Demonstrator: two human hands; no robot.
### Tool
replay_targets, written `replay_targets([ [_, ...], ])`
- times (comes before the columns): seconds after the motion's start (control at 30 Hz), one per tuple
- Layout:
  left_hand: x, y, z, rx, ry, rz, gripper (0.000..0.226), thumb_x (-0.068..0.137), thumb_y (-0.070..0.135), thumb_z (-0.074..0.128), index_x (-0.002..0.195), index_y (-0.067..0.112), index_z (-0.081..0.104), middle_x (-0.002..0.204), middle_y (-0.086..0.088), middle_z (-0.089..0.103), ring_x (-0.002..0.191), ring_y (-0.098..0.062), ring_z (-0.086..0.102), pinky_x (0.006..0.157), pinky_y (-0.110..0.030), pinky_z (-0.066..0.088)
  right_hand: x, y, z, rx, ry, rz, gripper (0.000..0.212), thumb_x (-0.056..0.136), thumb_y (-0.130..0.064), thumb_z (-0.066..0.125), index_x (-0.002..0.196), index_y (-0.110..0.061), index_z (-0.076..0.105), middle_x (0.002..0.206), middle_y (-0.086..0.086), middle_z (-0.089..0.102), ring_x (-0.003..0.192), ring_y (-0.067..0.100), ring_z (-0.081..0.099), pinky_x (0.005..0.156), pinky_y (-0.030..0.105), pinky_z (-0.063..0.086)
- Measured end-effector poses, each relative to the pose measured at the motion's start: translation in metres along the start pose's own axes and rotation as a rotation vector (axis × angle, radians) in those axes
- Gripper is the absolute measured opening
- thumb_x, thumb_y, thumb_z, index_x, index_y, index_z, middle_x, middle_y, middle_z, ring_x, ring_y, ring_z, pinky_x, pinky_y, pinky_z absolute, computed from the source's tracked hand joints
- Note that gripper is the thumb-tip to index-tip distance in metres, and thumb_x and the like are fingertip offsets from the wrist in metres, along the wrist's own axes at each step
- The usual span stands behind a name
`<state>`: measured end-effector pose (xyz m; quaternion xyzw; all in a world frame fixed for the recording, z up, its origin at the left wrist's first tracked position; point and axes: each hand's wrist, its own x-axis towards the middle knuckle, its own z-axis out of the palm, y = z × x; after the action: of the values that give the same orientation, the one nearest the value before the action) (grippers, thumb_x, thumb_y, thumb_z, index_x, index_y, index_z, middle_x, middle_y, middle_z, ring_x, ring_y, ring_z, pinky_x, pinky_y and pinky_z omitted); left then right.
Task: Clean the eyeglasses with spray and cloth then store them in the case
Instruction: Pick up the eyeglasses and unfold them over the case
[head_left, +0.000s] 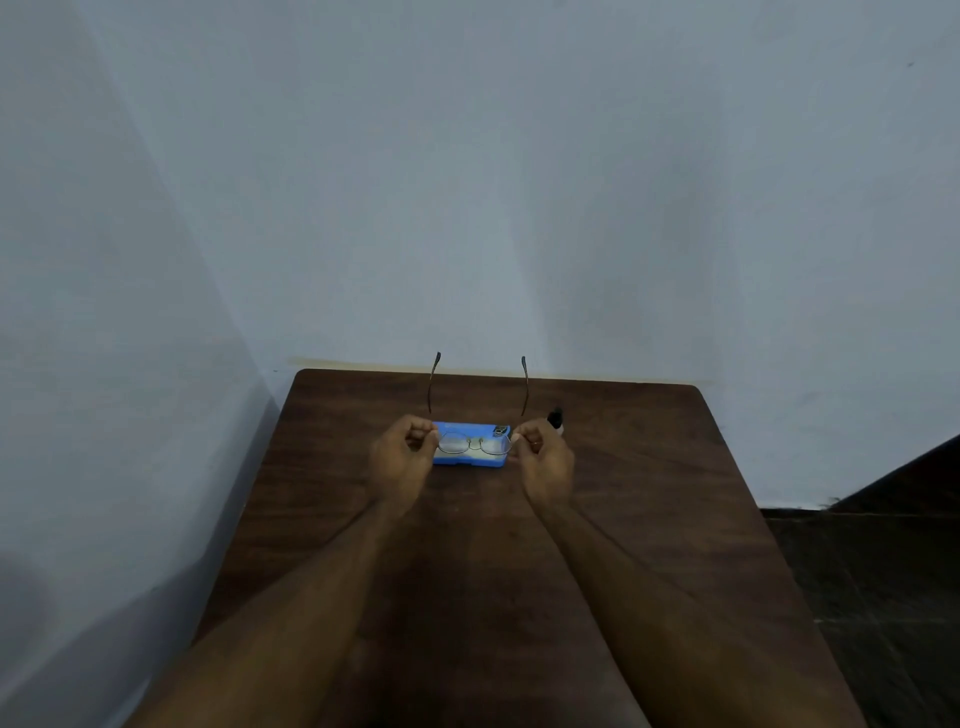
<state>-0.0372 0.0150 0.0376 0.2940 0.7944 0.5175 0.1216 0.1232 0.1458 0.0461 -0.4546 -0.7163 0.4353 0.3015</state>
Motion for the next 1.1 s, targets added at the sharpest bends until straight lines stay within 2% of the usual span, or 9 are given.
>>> replay_targets([
  [0.13, 0.004, 0.005, -0.005, -0.044, -0.047, -0.074, 0.032, 0.097, 0.003, 0.074, 0.121, 0.02, 0.063, 0.09, 0.0, 0.076, 0.083, -0.016, 0.076, 0.064, -0.033, 0.063, 0.003, -0.006, -0.005, -0.022, -0.03, 0.02, 0.024, 0.094, -0.003, 0.067, 0.107, -0.023, 0.062, 0.096, -0.001, 0.073, 0.089, 0.015, 0.073, 0.076, 0.039, 0.064],
  [0.23, 0.01, 0.008, -0.005, -0.128, -0.149, -0.19, 0.02, 0.103, -0.002, 0.064, 0.105, 0.017, 0.07, 0.104, -0.013, 0.075, 0.083, -0.022, 0.074, 0.051, -0.028, 0.061, 0.006, -0.009, -0.007, -0.04, -0.036, 0.011, 0.017, 0.093, -0.004, 0.066, 0.101, -0.019, 0.066, 0.091, -0.008, 0.071, 0.085, 0.011, 0.071, 0.074, 0.04, 0.063],
  [0.3, 0.011, 0.009, -0.004, -0.23, -0.23, -0.286, 0.023, 0.105, -0.003, 0.059, 0.099, 0.01, 0.077, 0.106, -0.018, 0.073, 0.079, -0.021, 0.071, 0.051, -0.027, 0.061, 0.01, -0.013, -0.007, -0.06, -0.038, 0.043, 0.006, 0.095, -0.008, 0.065, 0.095, -0.012, 0.07, 0.087, -0.006, 0.07, 0.083, 0.014, 0.071, 0.073, 0.045, 0.063],
  [0.47, 0.006, 0.011, -0.008, -0.467, -0.343, -0.464, 0.02, 0.105, 0.004, 0.063, 0.1, 0.01, 0.081, 0.104, -0.019, 0.079, 0.08, -0.019, 0.074, 0.057, -0.028, 0.064, 0.02, -0.024, -0.015, -0.138, -0.057, 0.227, 0.02, 0.091, -0.018, 0.065, 0.074, -0.013, 0.074, 0.081, 0.007, 0.075, 0.06, 0.03, 0.074, 0.058, 0.043, 0.064],
  [0.6, 0.001, 0.013, -0.011, -0.618, -0.367, -0.515, 0.018, 0.104, 0.003, 0.063, 0.099, 0.008, 0.08, 0.095, -0.011, 0.082, 0.079, -0.016, 0.079, 0.061, -0.029, 0.065, 0.027, -0.026, -0.024, -0.167, -0.077, 0.328, 0.021, 0.088, -0.025, 0.067, 0.074, -0.012, 0.074, 0.08, 0.01, 0.076, 0.057, 0.028, 0.073, 0.065, 0.044, 0.065],
  [0.7, -0.003, 0.017, -0.011, -0.611, -0.399, -0.468, 0.013, 0.101, 0.003, 0.069, 0.106, 0.007, 0.079, 0.094, -0.012, 0.081, 0.079, -0.014, 0.077, 0.063, -0.03, 0.067, 0.032, -0.026, -0.03, -0.192, -0.088, 0.412, 0.03, 0.085, -0.03, 0.066, 0.095, -0.004, 0.077, 0.091, 0.015, 0.076, 0.073, 0.032, 0.076, 0.075, 0.044, 0.065],
  [0.9, -0.008, 0.026, -0.01, -0.42, -0.39, -0.296, 0.01, 0.099, 0.013, 0.074, 0.105, 0.017, 0.08, 0.108, -0.01, 0.075, 0.085, -0.021, 0.07, 0.054, -0.026, 0.063, 0.031, -0.024, -0.036, -0.175, -0.087, 0.483, 0.039, 0.093, -0.031, 0.062, 0.106, 0.005, 0.07, 0.085, 0.015, 0.072, 0.048, 0.022, 0.057, 0.047, 0.029, 0.048],
  [1.0, -0.01, 0.026, -0.011, -0.267, -0.358, -0.157, 0.013, 0.101, 0.013, 0.073, 0.1, 0.025, 0.079, 0.099, -0.002, 0.073, 0.075, -0.014, 0.066, 0.047, -0.022, 0.057, 0.032, -0.022, -0.039, -0.134, -0.115, 0.502, 0.04, 0.093, -0.029, 0.059, 0.106, 0.006, 0.071, 0.075, 0.012, 0.063, 0.048, 0.02, 0.051, 0.045, 0.026, 0.041],
  [1.1, -0.013, 0.027, -0.011, -0.171, -0.345, -0.022, 0.021, 0.1, 0.011, 0.075, 0.095, 0.031, 0.077, 0.089, 0.003, 0.075, 0.065, -0.007, 0.069, 0.05, -0.019, 0.056, 0.032, -0.02, -0.04, -0.137, -0.138, 0.517, 0.042, 0.096, -0.032, 0.057, 0.111, 0.005, 0.071, 0.082, 0.013, 0.061, 0.055, 0.021, 0.051, 0.047, 0.026, 0.038],
])
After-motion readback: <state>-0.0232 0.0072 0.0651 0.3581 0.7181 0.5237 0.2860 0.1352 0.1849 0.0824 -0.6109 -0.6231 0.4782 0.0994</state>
